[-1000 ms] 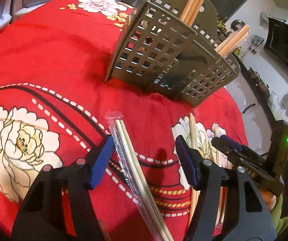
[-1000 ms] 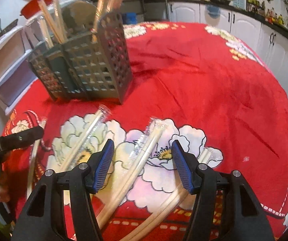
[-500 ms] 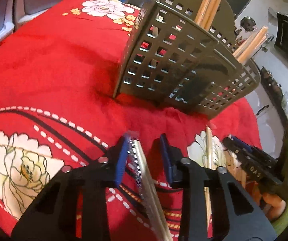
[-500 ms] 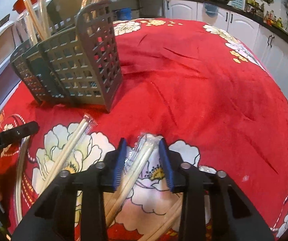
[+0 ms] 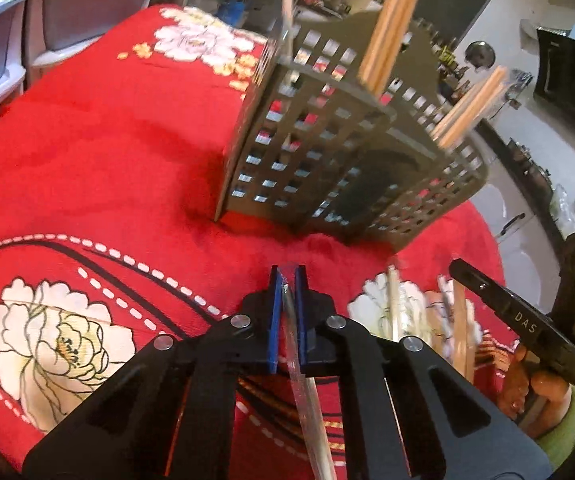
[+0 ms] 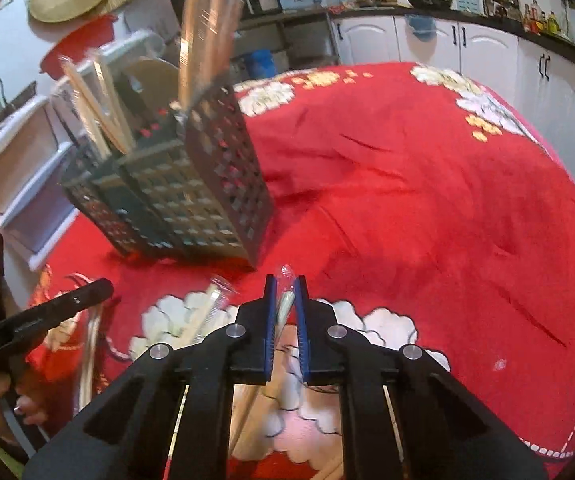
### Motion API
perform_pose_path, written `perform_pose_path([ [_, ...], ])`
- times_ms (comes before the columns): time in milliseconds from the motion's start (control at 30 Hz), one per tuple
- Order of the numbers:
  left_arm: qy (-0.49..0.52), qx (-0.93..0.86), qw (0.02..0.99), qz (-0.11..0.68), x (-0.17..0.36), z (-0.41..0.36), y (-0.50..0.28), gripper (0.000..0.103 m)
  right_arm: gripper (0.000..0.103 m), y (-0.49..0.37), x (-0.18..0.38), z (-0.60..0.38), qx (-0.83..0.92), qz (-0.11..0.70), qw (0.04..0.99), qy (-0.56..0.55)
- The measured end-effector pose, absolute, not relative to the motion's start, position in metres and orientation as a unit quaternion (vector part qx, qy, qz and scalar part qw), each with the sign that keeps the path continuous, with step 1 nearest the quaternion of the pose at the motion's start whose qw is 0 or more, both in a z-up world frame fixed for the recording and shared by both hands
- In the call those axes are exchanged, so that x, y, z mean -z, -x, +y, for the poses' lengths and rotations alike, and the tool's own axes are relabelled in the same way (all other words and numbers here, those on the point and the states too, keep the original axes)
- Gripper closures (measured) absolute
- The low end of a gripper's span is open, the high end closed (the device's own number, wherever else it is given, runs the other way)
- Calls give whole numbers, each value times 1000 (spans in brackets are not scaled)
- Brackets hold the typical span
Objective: Organize utensils
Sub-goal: 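Lift the chopsticks in both tools and carry them above the caddy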
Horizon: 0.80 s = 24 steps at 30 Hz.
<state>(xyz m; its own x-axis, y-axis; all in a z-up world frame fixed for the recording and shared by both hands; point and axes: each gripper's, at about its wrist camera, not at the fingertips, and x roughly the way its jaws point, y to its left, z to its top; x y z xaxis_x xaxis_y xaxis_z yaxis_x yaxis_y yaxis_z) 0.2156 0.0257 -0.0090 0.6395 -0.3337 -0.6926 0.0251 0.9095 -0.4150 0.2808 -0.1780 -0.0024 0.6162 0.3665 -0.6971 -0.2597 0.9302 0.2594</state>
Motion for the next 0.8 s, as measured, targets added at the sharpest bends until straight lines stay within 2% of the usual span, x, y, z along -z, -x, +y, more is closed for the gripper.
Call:
perform_pose_path([
  [400, 189, 116, 921, 319, -68, 42, -193, 102, 96, -248, -71, -154, -237, 315, 917, -64],
  [800, 187, 121, 941, 253, -117, 55, -175, 102, 97, -221, -128, -135, -283, 246, 926, -44],
])
